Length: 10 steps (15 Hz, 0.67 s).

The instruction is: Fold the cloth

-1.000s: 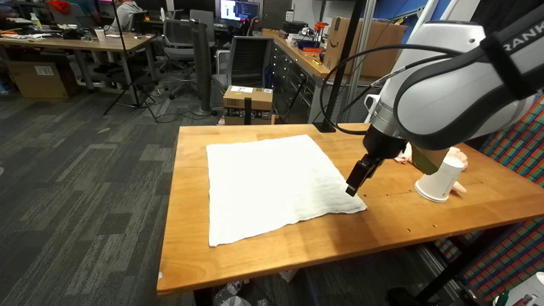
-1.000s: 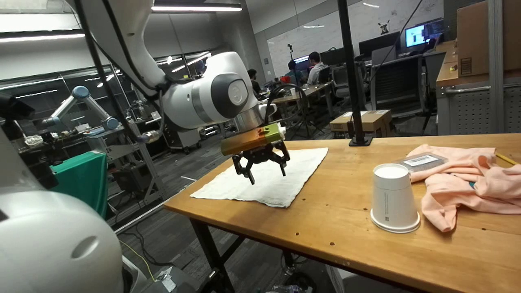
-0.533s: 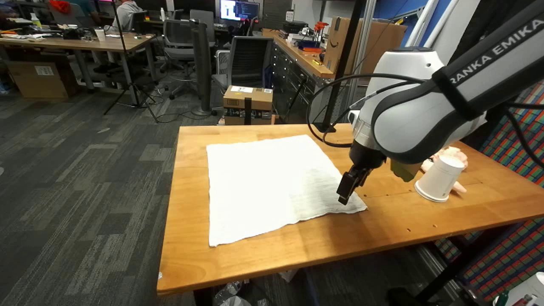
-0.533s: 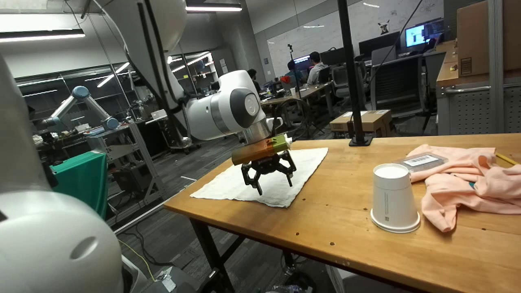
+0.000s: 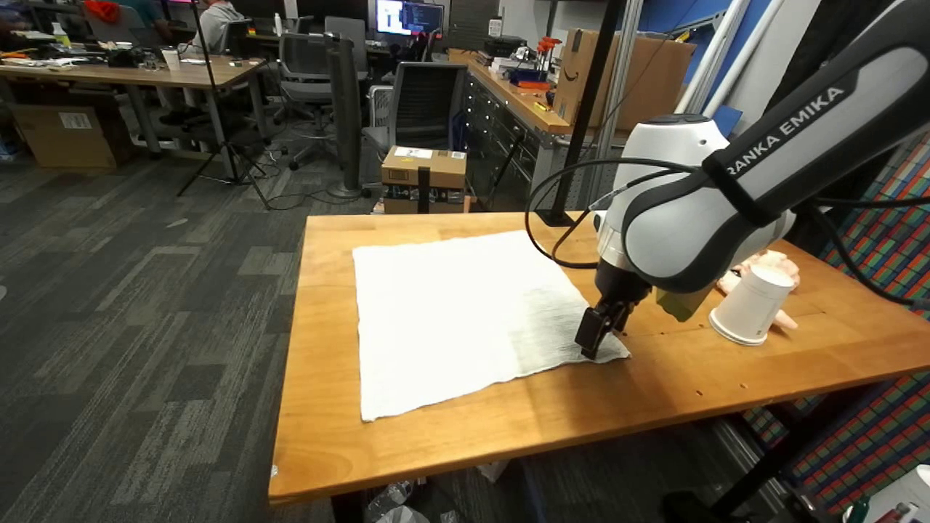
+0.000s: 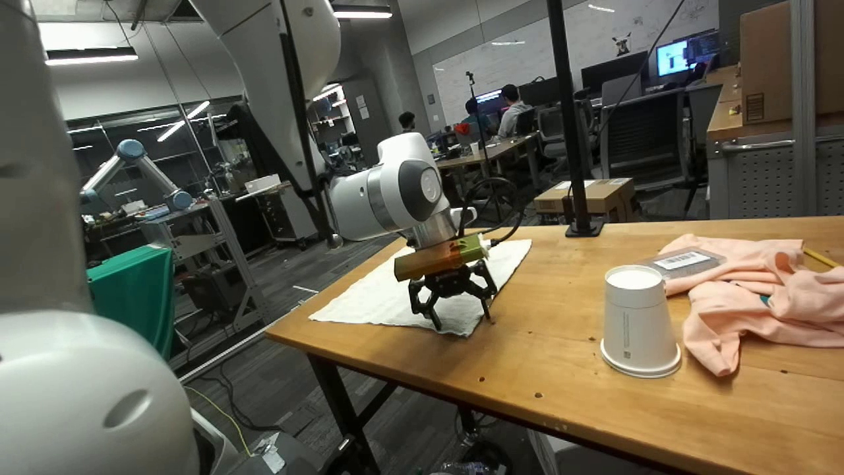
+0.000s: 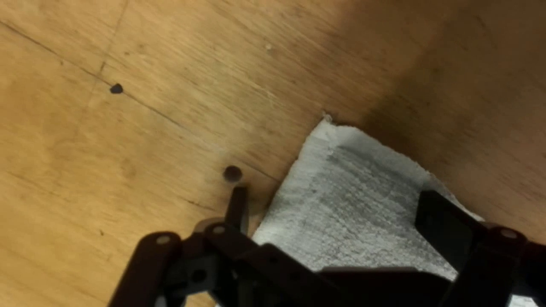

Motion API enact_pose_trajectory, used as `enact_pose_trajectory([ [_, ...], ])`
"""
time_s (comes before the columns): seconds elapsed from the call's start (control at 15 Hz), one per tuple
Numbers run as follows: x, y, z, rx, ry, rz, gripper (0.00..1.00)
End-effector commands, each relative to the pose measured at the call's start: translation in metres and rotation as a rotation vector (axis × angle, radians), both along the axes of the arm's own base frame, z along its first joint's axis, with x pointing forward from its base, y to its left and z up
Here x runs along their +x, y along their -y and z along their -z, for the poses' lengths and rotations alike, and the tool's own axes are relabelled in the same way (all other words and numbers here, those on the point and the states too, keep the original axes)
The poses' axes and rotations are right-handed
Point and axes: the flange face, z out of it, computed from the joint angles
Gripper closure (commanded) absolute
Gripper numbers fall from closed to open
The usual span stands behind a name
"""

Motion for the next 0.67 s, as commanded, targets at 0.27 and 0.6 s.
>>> enact_pose_trajectory([
  [0.27, 0.007, 0.016, 0.001, -0.021, -0.003, 0.034, 0.3],
  [0.6, 0.008, 0.023, -0.001, -0.044, -0.011, 0.045, 0.69],
])
